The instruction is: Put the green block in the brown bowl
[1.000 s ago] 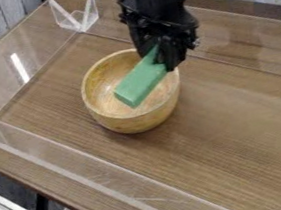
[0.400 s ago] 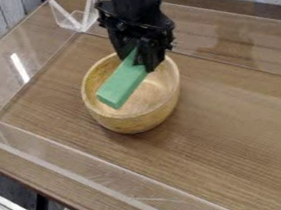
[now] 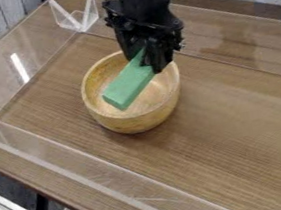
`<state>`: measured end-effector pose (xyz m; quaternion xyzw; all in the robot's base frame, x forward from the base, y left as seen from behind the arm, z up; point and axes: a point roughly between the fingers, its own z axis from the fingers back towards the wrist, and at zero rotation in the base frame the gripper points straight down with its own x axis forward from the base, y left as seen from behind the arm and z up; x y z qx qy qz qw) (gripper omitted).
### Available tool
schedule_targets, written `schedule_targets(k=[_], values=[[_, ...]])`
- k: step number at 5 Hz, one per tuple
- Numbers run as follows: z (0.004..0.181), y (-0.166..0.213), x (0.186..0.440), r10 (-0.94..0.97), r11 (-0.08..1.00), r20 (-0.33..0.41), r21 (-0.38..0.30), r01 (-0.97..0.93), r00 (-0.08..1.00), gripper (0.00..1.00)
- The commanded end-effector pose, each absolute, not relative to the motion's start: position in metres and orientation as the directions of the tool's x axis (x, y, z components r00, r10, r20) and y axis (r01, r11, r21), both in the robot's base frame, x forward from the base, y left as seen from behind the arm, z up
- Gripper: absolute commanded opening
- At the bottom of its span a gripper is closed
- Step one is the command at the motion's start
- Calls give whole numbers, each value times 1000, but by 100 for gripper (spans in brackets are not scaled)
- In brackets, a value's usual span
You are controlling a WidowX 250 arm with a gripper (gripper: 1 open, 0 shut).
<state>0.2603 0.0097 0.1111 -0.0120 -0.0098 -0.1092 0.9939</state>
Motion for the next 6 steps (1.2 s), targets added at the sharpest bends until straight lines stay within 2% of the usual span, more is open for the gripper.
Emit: schedule_targets(k=[1,5,6], values=[[135,6,267,-230,973,107,-4,232,967,0],[93,35,270,-150,989,5,-8,150,989,0],[88,38,270,-139,990,-8,-10,139,990,0]])
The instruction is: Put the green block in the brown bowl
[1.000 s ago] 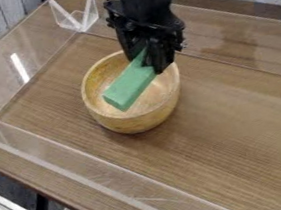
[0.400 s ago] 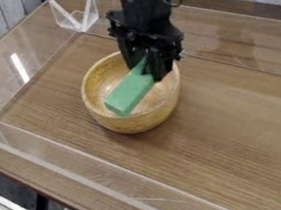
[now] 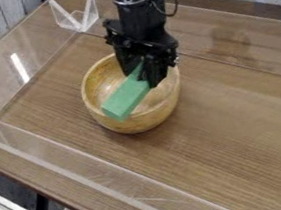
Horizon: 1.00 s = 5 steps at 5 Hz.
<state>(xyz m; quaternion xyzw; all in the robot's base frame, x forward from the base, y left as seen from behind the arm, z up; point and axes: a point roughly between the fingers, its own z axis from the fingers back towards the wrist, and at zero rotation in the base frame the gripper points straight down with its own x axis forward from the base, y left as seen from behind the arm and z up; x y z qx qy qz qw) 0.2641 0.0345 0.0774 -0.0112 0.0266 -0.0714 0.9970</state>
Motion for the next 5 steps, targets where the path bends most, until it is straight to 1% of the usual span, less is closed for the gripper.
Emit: schedule_targets(k=[1,5], values=[[84,41,270,-130,992,-19,-12,129,991,0],[71,47,273,-105,994,-50,-16,104,993,0]])
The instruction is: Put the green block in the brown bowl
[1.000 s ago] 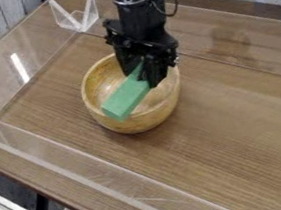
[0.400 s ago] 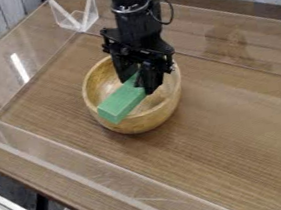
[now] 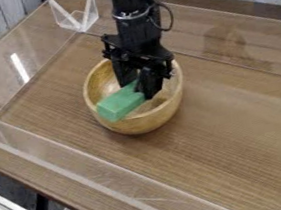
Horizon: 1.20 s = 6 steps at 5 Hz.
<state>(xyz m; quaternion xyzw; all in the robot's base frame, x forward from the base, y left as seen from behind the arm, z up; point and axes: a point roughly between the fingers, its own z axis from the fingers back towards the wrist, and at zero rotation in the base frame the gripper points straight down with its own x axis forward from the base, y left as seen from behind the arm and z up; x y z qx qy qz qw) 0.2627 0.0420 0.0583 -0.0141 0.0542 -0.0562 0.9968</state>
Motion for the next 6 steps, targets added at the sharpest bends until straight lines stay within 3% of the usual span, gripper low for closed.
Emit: schedule_targets(k=[1,2,6], values=[[71,47,274,-101,995,-52,-19,101,993,0],[76,47,274,-97,995,-51,-20,96,994,100],[113,39,275,-83,996,8,-20,83,997,100]])
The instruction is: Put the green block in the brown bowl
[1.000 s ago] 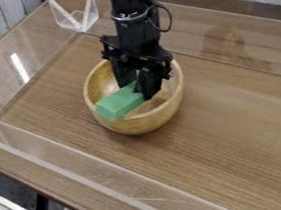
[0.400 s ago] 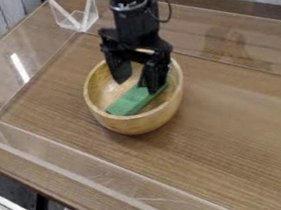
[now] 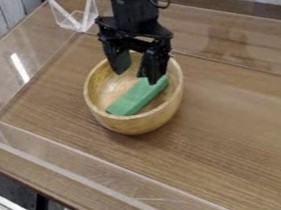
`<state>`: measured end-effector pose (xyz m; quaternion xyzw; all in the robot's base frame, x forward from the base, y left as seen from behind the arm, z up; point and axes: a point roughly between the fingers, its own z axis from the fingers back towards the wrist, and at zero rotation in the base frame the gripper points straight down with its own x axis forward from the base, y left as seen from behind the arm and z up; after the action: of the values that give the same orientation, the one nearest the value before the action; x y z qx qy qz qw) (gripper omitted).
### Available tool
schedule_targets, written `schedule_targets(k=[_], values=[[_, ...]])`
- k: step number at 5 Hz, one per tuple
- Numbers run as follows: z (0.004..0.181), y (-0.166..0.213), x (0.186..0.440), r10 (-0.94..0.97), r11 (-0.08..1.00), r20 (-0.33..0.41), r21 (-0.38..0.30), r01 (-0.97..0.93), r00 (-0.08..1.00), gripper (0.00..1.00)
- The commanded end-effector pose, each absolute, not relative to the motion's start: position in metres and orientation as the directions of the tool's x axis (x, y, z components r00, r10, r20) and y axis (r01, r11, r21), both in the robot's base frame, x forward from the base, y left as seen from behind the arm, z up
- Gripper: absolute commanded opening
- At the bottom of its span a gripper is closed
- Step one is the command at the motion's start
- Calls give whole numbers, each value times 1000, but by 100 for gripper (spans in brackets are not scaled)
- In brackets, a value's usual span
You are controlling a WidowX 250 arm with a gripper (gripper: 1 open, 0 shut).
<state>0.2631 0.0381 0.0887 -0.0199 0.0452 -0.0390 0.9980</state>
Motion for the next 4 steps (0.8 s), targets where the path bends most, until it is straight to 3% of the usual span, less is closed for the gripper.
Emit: schedule_targets(k=[1,4], values=[[118,38,274,-80,997,13,-21,80,997,100],[123,36,272,-69,997,14,-25,69,998,100]])
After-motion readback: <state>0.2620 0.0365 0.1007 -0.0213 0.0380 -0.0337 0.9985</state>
